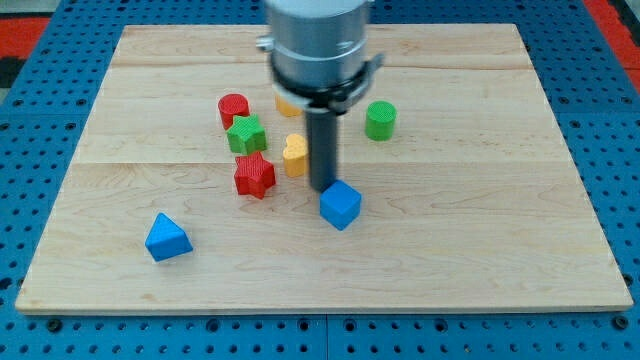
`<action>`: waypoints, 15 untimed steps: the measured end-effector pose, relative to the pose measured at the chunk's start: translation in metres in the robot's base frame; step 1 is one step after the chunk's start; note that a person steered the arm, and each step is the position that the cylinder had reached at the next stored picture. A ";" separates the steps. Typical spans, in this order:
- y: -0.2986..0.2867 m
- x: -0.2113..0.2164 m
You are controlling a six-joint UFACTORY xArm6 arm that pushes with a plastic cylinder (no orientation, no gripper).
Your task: Push the blue cube closer to blue triangle
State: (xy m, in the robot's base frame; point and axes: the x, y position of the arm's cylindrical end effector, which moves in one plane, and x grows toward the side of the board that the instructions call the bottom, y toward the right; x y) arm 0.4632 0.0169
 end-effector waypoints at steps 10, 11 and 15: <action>-0.017 -0.005; -0.041 0.023; -0.049 0.102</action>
State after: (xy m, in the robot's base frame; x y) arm 0.5651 -0.0318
